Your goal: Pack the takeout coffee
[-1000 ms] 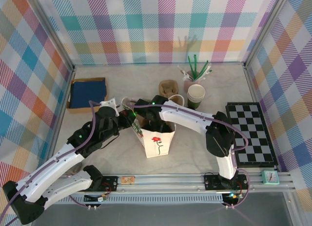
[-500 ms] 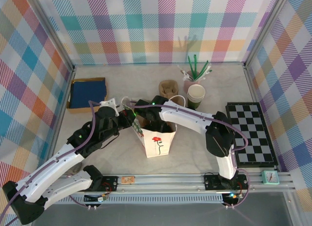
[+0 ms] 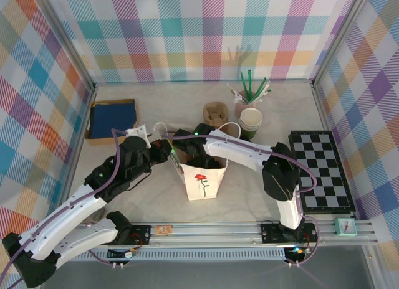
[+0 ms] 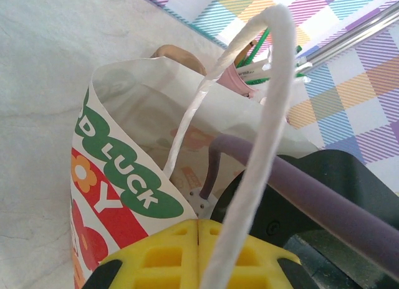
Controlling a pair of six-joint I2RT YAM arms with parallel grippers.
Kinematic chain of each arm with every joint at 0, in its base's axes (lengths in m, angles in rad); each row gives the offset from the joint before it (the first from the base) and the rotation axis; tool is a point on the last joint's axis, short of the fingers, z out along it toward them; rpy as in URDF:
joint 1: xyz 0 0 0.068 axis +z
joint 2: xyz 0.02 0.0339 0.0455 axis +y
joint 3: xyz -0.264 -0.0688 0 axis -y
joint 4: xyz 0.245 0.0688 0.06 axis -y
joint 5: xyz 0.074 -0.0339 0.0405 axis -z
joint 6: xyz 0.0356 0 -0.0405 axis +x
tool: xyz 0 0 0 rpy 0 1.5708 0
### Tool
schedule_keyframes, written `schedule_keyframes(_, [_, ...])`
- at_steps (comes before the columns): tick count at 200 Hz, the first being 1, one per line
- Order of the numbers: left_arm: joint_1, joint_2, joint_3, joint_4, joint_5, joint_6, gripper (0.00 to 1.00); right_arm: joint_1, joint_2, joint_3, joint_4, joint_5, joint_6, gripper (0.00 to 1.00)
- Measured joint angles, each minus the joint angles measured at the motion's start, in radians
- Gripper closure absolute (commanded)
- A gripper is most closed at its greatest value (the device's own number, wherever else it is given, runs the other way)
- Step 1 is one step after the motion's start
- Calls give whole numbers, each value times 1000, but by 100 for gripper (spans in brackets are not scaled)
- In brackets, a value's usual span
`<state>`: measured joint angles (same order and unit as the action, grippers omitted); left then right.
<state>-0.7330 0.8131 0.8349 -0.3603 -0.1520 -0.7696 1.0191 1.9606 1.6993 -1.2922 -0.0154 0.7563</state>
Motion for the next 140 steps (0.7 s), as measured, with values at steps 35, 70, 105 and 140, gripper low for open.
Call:
schedule_keyframes(35, [0, 0, 0, 0, -4, 0, 100, -5, 0, -22, 1, 0, 8, 56])
schedule_keyframes(70, [0, 0, 0, -5, -11, 0, 100, -5, -6, -22, -6, 3, 15, 56])
schedule_keyframes(105, [0, 5, 0, -4, -8, 3, 99, -5, -17, -24, -6, 4, 15, 56])
schedule_keyframes(140, [-2, 18, 14, -1, 11, 11, 89, -5, -23, -49, 3, 3, 16, 56])
